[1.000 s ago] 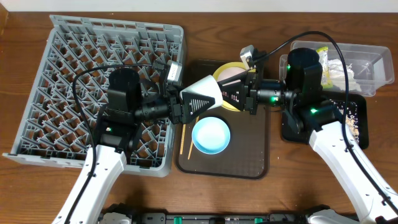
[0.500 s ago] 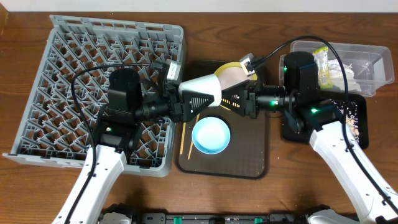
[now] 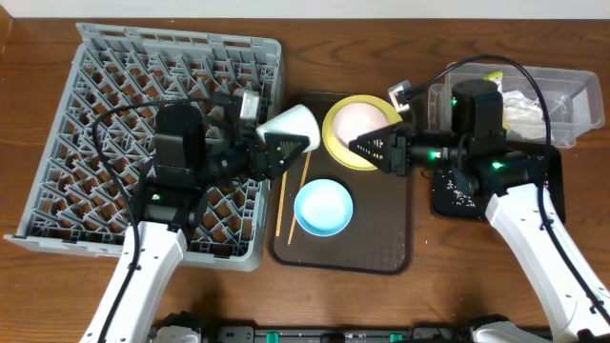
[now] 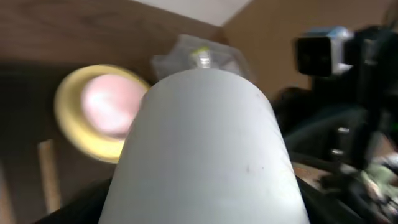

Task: Sort waste into correct bins and load items into the dishwasher
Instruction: 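Release the right gripper and carry the cup into the rack with the left, then release the cup in the rack and reach the left gripper toward the blue bowl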

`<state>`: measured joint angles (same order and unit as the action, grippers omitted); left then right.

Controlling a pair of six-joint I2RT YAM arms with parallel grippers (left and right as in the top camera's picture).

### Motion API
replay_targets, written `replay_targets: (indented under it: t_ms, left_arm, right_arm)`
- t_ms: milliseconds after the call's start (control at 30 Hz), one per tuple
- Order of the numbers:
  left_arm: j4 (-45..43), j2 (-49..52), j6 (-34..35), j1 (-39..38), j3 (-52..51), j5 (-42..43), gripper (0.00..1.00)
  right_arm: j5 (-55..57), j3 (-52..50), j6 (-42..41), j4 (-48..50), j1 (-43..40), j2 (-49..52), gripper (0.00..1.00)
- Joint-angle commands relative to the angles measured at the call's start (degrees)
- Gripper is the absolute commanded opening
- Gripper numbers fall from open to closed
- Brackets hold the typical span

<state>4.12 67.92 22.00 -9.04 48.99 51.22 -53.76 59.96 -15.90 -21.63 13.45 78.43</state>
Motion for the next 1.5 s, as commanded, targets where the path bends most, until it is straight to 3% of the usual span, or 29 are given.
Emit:
replay_targets:
  t_ms: [0, 100, 333, 500, 967, 1067, 1233, 1367, 1467]
  left_arm:
    - [5.90, -3.52, -5.92, 1.36, 0.85, -13.25, 0.57]
    - [11.74, -6.62, -5.95, 2.73, 1.03, -21.44, 0.57]
    - [39.95, -12.61, -9.53, 9.70, 7.56, -53.09, 0.57]
    - [47.45, -8.35, -9.53, 15.04, 7.50, -54.31, 0.57]
    - [48.11, 14.71, -9.51, 16.11, 7.50, -54.27, 0.58]
    - [48.11, 17.84, -9.51, 16.11, 7.50, -54.25, 0.77]
    - [48.11, 18.88, -9.51, 16.11, 7.50, -54.27, 0.96]
    - [48.09, 18.86, -9.49, 16.11, 7.52, -54.27, 0.98]
    - [48.13, 18.23, -9.46, 16.11, 7.78, -54.25, 0.98]
  right_arm:
    - [5.88, 0.37, 3.63, -4.11, -0.55, -0.96, 0.35]
    - [9.75, 0.44, 5.99, -8.57, -0.55, -1.01, 0.35]
    - [22.47, 4.74, 13.29, -24.35, -0.52, -2.99, 0.35]
    - [27.85, 5.81, 14.34, -30.27, -0.52, -5.79, 0.36]
    - [27.85, 5.81, 14.32, -31.54, -0.52, -5.84, 0.37]
    - [27.85, 5.81, 14.32, -31.58, -0.52, -5.84, 0.38]
    - [27.87, 5.81, 14.32, -32.13, -0.52, -5.84, 0.39]
    - [28.06, 5.81, 14.32, -32.15, -0.52, -5.84, 0.40]
    - [28.04, 5.81, 14.32, -32.17, -0.52, -5.84, 0.47]
